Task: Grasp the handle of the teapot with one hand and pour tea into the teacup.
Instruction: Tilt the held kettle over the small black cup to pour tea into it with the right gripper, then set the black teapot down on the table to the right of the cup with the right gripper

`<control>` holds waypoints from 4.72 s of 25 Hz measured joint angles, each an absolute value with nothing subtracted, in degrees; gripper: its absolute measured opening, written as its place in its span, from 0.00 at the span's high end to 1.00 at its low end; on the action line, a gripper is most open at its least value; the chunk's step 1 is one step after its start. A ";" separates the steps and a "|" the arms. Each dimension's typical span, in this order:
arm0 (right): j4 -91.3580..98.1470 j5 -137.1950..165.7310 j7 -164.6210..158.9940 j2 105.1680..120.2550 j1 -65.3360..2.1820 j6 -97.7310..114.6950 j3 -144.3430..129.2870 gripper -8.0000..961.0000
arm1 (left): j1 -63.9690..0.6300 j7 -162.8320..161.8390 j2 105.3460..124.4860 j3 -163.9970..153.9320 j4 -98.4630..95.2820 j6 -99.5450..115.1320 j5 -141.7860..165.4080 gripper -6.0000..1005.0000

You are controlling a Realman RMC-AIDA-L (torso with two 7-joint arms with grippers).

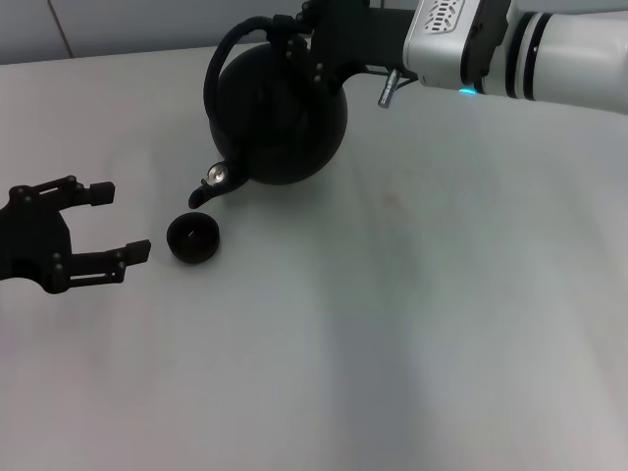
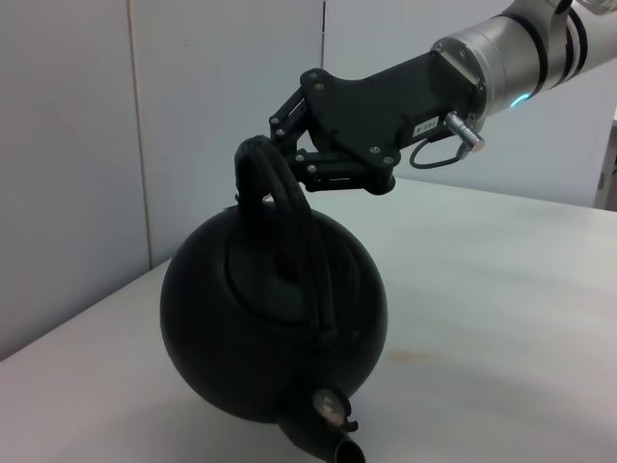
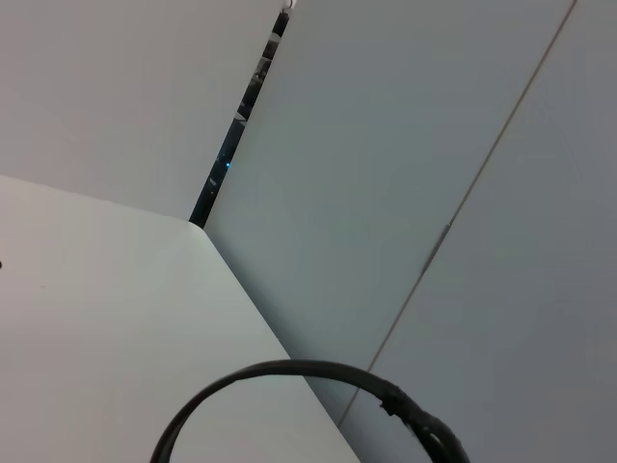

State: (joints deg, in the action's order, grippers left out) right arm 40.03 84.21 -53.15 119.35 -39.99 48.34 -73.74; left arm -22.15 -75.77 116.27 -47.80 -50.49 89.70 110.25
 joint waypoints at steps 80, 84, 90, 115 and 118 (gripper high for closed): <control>35.17 61.82 -56.05 119.36 -32.84 46.84 -70.90 0.90 | -21.77 -75.76 116.45 -48.14 -50.71 88.68 110.39 0.14; 34.55 61.81 -57.50 119.26 -32.68 46.85 -70.15 0.90 | -21.86 -75.76 116.53 -48.03 -50.72 88.68 110.39 0.14; 33.55 62.03 -61.46 119.20 -32.18 46.91 -70.21 0.89 | -21.88 -75.99 116.55 -47.91 -50.71 88.68 110.39 0.14; 30.90 66.70 -62.67 119.11 -30.06 42.87 -70.73 0.84 | -21.97 -76.08 117.07 -48.27 -51.72 88.99 110.39 0.14; 30.91 66.81 -62.69 119.06 -30.12 42.99 -70.71 0.84 | -21.98 -76.18 117.07 -48.33 -52.05 89.04 110.39 0.14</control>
